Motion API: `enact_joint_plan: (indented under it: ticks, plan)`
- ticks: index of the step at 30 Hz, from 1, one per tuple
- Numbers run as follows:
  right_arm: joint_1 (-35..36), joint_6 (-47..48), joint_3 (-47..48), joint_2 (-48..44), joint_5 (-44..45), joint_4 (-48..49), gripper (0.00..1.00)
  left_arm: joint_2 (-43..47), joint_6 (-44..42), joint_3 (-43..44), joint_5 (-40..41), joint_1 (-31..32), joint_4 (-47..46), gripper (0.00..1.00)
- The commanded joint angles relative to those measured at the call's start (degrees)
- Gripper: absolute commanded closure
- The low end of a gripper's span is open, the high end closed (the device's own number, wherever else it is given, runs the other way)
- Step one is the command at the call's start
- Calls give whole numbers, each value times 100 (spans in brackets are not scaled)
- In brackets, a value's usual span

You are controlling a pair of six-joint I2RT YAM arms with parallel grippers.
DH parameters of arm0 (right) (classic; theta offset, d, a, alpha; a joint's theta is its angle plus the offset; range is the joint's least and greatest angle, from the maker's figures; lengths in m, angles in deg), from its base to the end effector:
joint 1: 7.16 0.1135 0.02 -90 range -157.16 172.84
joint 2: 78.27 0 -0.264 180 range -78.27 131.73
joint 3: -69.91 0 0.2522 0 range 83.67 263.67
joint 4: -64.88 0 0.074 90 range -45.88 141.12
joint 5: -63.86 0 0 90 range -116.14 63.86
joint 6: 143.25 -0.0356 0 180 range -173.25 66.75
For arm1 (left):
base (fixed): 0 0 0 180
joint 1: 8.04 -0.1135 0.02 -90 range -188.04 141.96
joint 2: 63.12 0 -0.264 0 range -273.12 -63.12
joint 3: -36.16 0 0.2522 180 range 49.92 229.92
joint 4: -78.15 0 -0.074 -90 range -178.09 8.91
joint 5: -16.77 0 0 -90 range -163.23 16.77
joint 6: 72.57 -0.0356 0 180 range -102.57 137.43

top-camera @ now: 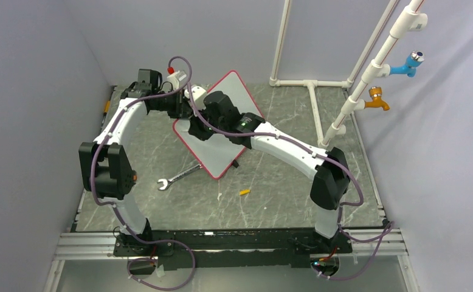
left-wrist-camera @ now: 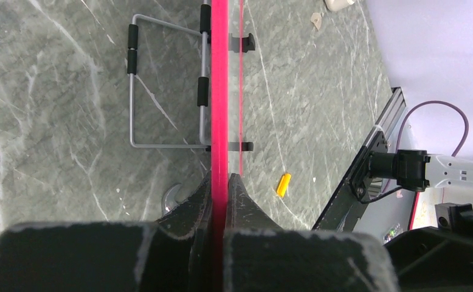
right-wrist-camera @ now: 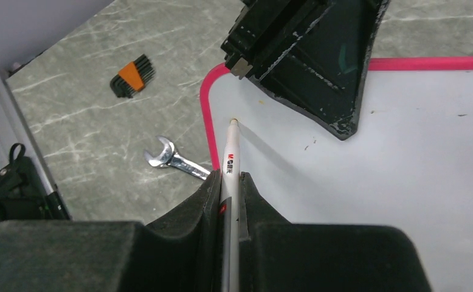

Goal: Write a sentence on the whiteboard

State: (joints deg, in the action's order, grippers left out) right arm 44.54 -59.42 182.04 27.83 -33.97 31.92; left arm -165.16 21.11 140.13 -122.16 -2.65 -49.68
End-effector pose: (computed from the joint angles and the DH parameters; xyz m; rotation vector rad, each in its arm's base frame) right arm 0.2698 0.3494 0.3442 -0.9037 1.9232 0.7575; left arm 0.3852 -0.0633 0.3053 0.4123 2.2918 -1.1078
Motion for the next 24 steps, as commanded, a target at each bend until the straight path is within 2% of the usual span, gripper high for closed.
enact_joint_plan:
  ticks: [1,9,17,24]
  plan:
    - [91,121,282,7,729,-57,100,228,-412,-97,571,85,-263,100]
    - [151,100,192,-38,1080,-49,100,262,-411,-100,611,85,-281,100]
    - [154,101,206,93,983,-127,100,308,-209,-130,629,94,-315,100]
    - [212,62,-194,-84,960,-138,100,333,-216,-118,644,94,-299,100]
